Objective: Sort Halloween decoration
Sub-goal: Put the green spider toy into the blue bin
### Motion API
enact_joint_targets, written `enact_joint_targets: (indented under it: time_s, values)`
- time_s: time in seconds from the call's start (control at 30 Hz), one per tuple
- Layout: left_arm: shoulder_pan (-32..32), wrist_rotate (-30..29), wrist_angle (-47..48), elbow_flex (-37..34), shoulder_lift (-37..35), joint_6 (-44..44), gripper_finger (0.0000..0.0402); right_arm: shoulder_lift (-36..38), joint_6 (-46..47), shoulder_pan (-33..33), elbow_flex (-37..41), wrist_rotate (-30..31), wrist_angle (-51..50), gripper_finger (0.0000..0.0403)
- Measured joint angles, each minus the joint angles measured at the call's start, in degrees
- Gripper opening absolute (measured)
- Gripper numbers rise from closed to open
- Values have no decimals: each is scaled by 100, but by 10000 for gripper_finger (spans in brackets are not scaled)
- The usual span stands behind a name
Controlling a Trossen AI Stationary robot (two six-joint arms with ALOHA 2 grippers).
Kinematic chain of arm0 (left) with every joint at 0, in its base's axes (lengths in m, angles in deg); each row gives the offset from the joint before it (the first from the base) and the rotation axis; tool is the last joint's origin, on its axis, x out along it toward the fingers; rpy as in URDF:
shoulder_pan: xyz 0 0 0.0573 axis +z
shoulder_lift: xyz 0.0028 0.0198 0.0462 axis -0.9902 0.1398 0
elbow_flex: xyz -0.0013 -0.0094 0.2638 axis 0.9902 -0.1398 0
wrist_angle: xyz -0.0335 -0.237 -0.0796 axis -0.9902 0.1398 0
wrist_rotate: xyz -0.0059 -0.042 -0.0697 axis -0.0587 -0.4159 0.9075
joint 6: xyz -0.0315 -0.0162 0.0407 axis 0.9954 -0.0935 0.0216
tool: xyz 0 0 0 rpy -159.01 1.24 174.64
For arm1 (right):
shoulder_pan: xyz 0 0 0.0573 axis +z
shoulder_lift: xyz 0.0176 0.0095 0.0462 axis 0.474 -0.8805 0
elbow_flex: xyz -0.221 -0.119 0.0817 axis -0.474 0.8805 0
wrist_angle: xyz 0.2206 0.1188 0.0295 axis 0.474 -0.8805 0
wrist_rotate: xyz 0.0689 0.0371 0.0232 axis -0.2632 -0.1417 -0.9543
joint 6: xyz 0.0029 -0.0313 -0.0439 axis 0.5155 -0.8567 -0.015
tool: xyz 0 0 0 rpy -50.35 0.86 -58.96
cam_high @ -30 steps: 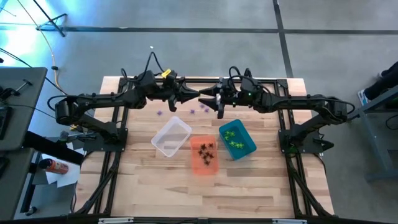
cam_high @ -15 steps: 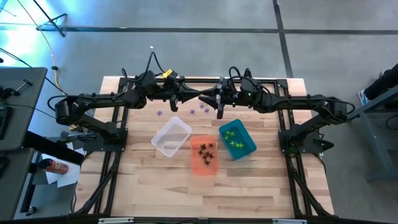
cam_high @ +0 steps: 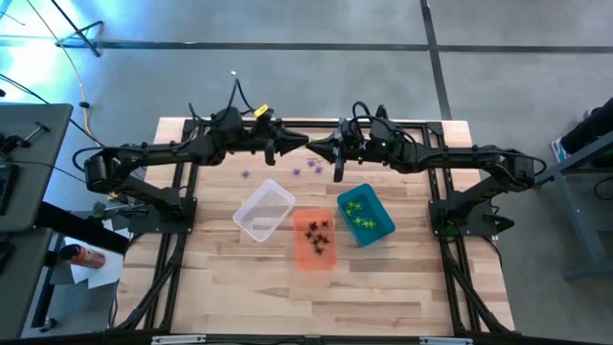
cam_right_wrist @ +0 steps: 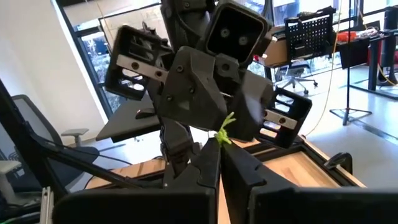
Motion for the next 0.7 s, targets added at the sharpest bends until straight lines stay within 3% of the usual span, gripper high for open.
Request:
enact_joint_targets:
  time_s: [0.17, 0.37, 0.7]
  values:
    - [298, 167, 173, 0, -147, -175, 131, 70, -57, -20, -2, -11, -244, 1]
    - [830, 777, 885, -2, -515, -369, 191, 492, -335, -315, -4, -13, -1035, 1]
    - [1425, 909, 3392, 0, -1227, -1495, 212, 1719, -417, -614, -9, -107, -3843, 0]
